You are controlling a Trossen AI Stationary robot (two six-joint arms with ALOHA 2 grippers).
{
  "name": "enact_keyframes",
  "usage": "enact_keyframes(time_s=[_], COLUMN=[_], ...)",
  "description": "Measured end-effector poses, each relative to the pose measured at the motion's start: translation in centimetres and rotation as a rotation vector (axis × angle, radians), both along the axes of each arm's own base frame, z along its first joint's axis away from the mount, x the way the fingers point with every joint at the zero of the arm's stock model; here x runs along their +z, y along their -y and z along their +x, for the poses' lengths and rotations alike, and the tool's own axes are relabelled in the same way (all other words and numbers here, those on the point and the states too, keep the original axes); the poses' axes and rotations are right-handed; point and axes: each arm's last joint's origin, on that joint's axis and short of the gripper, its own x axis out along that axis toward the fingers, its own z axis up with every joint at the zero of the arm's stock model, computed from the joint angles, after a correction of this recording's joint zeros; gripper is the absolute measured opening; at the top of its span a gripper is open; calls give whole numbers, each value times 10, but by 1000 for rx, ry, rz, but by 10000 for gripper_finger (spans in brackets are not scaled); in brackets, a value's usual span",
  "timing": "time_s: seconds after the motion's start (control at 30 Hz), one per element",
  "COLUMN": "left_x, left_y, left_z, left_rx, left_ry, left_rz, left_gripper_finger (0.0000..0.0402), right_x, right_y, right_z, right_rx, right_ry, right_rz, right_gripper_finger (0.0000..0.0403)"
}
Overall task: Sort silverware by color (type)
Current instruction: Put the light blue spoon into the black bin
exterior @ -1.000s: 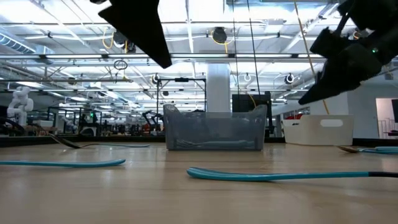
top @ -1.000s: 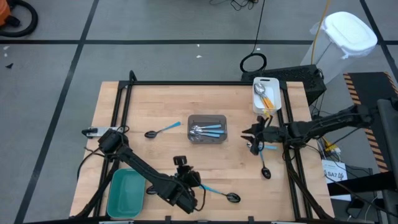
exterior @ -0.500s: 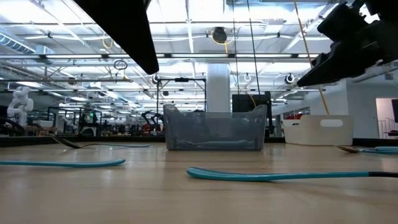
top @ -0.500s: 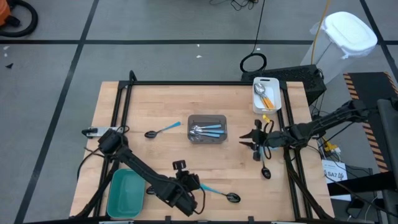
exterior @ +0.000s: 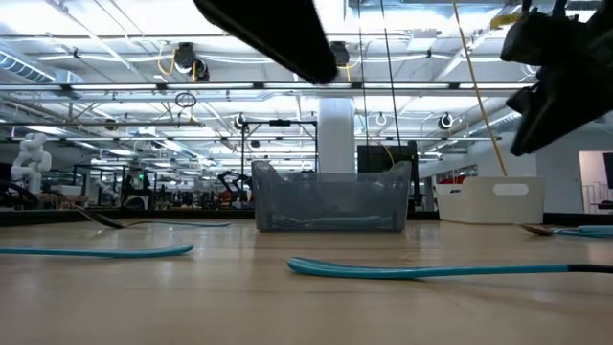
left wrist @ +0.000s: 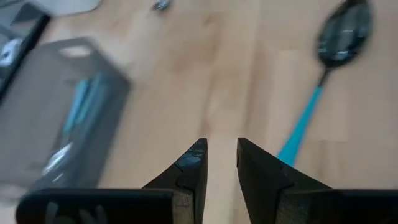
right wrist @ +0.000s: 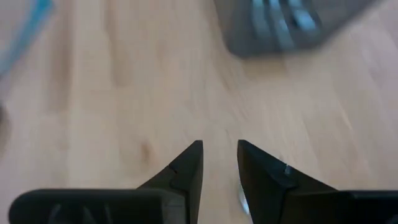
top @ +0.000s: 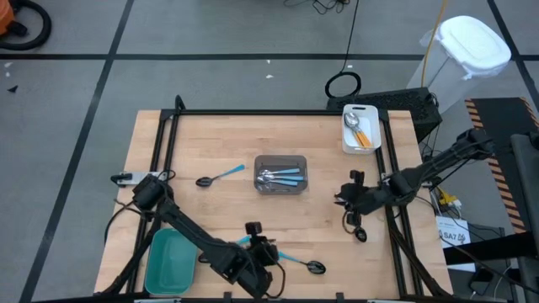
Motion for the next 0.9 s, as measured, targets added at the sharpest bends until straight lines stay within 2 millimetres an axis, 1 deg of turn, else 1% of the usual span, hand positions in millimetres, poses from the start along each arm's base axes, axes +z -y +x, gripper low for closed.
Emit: enact_keyframes(time_s=[0.1, 0.2, 0.37, 0.5, 0.63, 0.77, 0.9], left_x=[-15, -30, -40, -42, -43, -43, -43], left_y=[4, 5, 6, 8, 12, 19, 25], left_z=[5, 5, 6, 6, 3, -1, -5], left_rx=[-76, -108, -131, -143, -159, -190, -214], left_ry=[58, 109, 167, 201, 196, 185, 187], left_rz=[-32, -60, -126, -156, -170, -189, -187], left_gripper_finger=[88, 88, 88, 88, 88, 88, 88], right_x=[4, 4, 0, -2, -5, -19, -34], right_y=[-4, -4, 0, 0, -2, 0, 3], right_z=[-1, -5, -14, -15, -15, -21, -27], right_rx=[-68, -120, -103, -102, -148, -201, -214], right_ry=[-137, -298, -493, -533, -565, -614, -657], right_rz=[-32, -84, -173, -185, -128, -107, -89], right_gripper_finger=[92, 93, 113, 143, 173, 193, 194])
